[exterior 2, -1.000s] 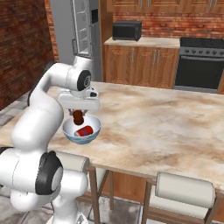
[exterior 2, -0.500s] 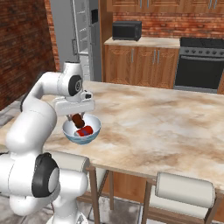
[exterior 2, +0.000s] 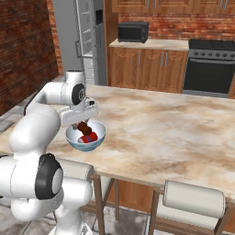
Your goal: Open the fridge, grab two sodas, and place both sodas inside the bowl with ice on the dining counter.
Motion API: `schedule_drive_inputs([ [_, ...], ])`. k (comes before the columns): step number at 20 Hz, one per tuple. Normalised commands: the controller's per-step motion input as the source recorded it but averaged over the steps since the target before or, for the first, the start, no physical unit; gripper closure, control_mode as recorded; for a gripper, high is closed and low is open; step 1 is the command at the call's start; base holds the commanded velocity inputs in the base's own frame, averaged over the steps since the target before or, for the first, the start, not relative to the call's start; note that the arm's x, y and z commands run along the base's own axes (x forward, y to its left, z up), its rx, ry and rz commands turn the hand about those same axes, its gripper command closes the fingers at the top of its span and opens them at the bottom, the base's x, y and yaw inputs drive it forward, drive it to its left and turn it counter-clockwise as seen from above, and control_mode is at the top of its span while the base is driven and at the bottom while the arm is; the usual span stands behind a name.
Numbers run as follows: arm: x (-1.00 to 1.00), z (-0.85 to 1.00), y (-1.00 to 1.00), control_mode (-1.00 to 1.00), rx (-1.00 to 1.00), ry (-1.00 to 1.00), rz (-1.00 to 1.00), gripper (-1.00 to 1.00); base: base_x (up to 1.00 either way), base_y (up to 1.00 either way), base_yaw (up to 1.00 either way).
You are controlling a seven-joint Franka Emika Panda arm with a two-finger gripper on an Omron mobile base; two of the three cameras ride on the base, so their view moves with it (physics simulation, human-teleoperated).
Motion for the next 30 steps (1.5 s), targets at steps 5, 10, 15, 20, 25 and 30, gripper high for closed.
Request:
schedule_drive_inputs([
  [5, 0.15, -0.28, 0.04, -1.00, -0.01, 0.00, 0.17, 1.00, 0.00, 0.00, 0.00],
  [10, 0.19, -0.33, 0.00, -1.00, 0.00, 0.00, 0.16, 1.00, 0.00, 0.00, 0.00],
  [15, 0.26, -0.31, 0.00, -1.00, 0.00, 0.01, 0.14, 1.00, 0.00, 0.00, 0.00],
  [20, 0.23, -0.21, 0.00, -1.00, 0.00, 0.00, 0.12, 1.00, 0.00, 0.00, 0.00],
  [25, 0.17, -0.15, 0.02, -1.00, 0.00, 0.00, 0.10, 1.00, 0.00, 0.00, 0.00],
  [30, 0.08, -0.08, 0.09, -1.00, 0.00, 0.00, 0.08, 1.00, 0.00, 0.00, 0.00],
])
